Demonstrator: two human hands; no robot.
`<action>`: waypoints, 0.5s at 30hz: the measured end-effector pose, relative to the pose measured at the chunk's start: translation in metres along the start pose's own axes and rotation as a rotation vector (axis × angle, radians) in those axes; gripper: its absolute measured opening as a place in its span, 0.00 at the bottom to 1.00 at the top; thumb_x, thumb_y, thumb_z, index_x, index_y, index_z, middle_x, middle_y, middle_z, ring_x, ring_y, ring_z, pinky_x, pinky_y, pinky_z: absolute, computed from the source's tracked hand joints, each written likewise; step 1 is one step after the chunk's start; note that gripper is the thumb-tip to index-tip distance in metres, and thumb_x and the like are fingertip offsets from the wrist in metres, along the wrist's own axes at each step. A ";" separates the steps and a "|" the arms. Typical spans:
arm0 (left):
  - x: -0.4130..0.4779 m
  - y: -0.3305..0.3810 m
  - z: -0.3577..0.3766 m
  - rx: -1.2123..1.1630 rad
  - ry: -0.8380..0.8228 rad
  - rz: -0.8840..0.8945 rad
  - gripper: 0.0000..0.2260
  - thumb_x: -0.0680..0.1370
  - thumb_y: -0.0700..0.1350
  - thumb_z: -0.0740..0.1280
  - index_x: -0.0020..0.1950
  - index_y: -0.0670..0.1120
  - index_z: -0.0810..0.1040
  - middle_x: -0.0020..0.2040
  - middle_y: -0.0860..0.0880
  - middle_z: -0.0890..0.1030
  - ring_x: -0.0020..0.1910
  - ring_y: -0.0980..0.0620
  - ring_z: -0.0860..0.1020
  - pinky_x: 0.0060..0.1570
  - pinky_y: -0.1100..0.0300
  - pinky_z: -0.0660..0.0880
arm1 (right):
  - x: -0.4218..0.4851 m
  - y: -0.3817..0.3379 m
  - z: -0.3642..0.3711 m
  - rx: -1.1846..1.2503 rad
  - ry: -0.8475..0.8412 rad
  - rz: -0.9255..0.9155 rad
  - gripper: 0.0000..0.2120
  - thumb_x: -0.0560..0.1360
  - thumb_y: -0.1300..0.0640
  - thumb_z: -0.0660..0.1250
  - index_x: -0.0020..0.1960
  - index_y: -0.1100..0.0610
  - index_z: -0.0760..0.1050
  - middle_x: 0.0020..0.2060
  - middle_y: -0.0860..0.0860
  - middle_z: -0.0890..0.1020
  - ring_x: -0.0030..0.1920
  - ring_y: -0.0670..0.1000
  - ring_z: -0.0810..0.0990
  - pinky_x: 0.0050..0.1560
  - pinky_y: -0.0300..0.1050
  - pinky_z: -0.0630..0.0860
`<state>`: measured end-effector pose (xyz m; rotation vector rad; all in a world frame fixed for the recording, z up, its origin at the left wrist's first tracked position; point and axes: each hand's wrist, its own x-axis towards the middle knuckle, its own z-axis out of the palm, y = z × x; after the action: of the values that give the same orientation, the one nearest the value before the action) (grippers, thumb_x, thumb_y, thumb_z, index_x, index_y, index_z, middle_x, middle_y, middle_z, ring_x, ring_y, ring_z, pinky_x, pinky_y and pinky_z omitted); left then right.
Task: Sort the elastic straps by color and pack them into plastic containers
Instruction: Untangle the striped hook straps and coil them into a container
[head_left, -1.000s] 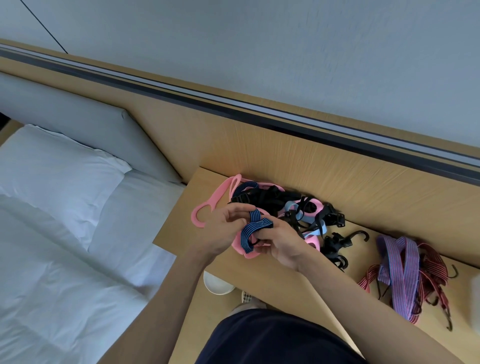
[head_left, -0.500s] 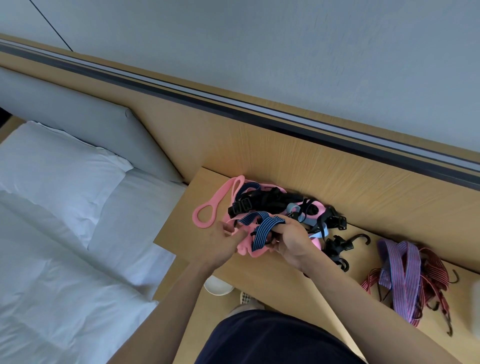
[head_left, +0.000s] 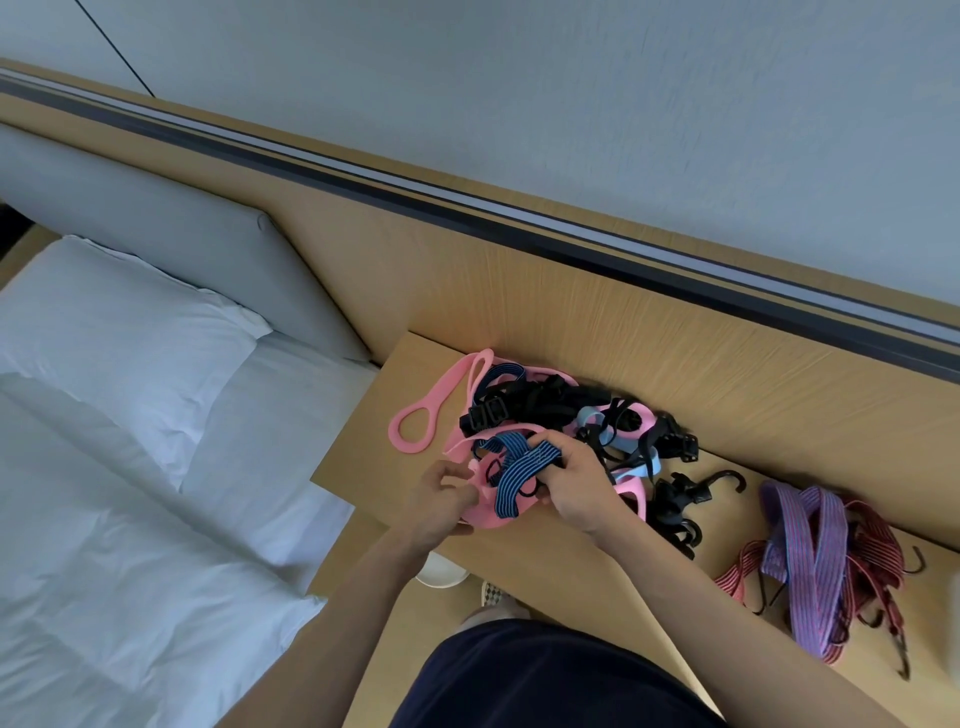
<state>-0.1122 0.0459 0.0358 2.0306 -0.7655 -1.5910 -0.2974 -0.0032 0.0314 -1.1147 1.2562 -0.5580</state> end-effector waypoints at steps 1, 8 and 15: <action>0.001 -0.001 -0.003 -0.005 0.010 -0.014 0.10 0.77 0.39 0.65 0.57 0.47 0.75 0.50 0.43 0.82 0.46 0.48 0.81 0.47 0.51 0.82 | 0.000 -0.003 -0.002 0.053 0.022 0.011 0.17 0.79 0.73 0.59 0.49 0.54 0.80 0.39 0.53 0.84 0.39 0.51 0.79 0.39 0.46 0.74; 0.010 -0.020 -0.014 0.426 0.064 0.021 0.15 0.77 0.46 0.66 0.62 0.47 0.70 0.54 0.47 0.77 0.45 0.51 0.76 0.39 0.58 0.70 | -0.003 -0.023 -0.028 0.526 0.049 0.157 0.15 0.82 0.72 0.51 0.58 0.71 0.76 0.49 0.68 0.78 0.51 0.67 0.74 0.49 0.63 0.70; 0.014 -0.012 0.002 0.597 0.313 0.328 0.20 0.74 0.45 0.66 0.67 0.49 0.72 0.64 0.50 0.69 0.66 0.50 0.67 0.56 0.56 0.68 | -0.015 -0.045 -0.029 0.561 -0.019 0.097 0.16 0.81 0.71 0.50 0.53 0.69 0.77 0.47 0.66 0.78 0.50 0.66 0.71 0.43 0.58 0.67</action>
<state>-0.1100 0.0458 0.0177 2.3080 -1.4823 -0.8932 -0.3188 -0.0191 0.0809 -0.5845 1.0386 -0.7649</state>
